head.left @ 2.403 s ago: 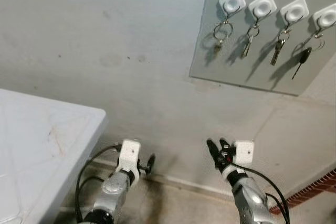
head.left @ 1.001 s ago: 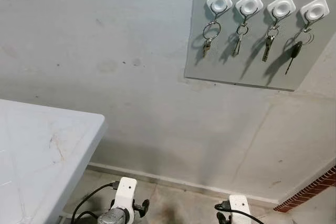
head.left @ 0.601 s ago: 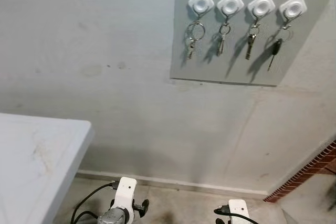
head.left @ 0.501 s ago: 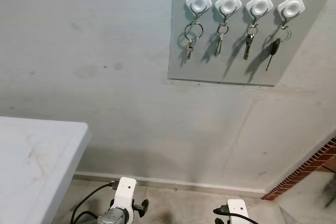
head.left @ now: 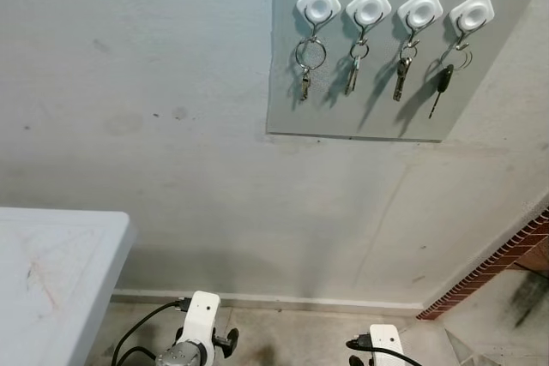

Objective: Hang keys on a hook

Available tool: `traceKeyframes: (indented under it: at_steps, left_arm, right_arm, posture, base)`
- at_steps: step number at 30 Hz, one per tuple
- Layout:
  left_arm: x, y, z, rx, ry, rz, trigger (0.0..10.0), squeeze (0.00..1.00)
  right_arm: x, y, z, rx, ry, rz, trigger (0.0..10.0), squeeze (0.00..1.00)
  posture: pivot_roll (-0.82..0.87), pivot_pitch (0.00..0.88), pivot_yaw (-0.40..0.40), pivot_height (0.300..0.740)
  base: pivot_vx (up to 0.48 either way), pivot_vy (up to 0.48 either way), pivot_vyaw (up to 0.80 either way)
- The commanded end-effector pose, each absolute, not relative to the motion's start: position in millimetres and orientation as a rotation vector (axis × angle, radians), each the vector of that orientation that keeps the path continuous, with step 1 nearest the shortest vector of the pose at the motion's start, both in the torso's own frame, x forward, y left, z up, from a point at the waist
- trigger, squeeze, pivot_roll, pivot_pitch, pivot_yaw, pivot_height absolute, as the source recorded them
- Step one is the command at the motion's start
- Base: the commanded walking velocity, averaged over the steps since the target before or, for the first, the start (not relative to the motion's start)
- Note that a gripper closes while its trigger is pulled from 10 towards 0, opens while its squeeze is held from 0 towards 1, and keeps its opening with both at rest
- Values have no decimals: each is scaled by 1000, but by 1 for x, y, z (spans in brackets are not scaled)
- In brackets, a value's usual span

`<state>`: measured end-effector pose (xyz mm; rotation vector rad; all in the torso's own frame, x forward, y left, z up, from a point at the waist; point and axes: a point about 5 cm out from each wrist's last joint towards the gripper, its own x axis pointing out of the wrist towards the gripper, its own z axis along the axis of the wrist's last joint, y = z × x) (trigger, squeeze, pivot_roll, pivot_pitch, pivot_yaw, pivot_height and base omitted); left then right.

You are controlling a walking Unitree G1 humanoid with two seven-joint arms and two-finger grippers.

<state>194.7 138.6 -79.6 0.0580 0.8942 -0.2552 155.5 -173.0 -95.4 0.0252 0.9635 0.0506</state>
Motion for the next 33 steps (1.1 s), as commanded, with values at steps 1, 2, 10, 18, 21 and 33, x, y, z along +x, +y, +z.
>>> traceKeyframes:
  at_steps: [1,2,10,18,21,33]
  left_arm:
    - [192,141,-81,68,910,-247,10000,0]
    - [192,141,-81,71,910,-249,10000,0]
    - [192,139,-82,68,914,-252,10000,0]
    - [189,141,-83,64,922,-240,10000,0]
    - [189,143,-83,63,924,-239,10000,0]
    - [188,145,-84,54,929,-234,10000,0]
  right_arm:
    - [154,-173,-96,33,970,47,10000,0]
    - [154,-173,-96,33,970,47,10000,0]
    - [155,-173,-96,32,968,48,10000,0]
    - [154,-173,-96,37,968,48,10000,0]
    - [154,-173,-96,38,968,47,10000,0]
    - [154,-174,-96,42,967,44,10000,0]
  posture:
    - [-73,0,2,740]
    - [-74,0,2,740]
    - [-74,0,3,740]
    - [-74,0,4,740]
    - [-77,0,6,740]
    - [-74,0,0,740]
  base:
    - [0,-480,-681]
    - [0,-480,-681]
    - [0,-240,-677]
    - [0,0,-660]
    - [0,0,-646]
    - [0,0,-639]
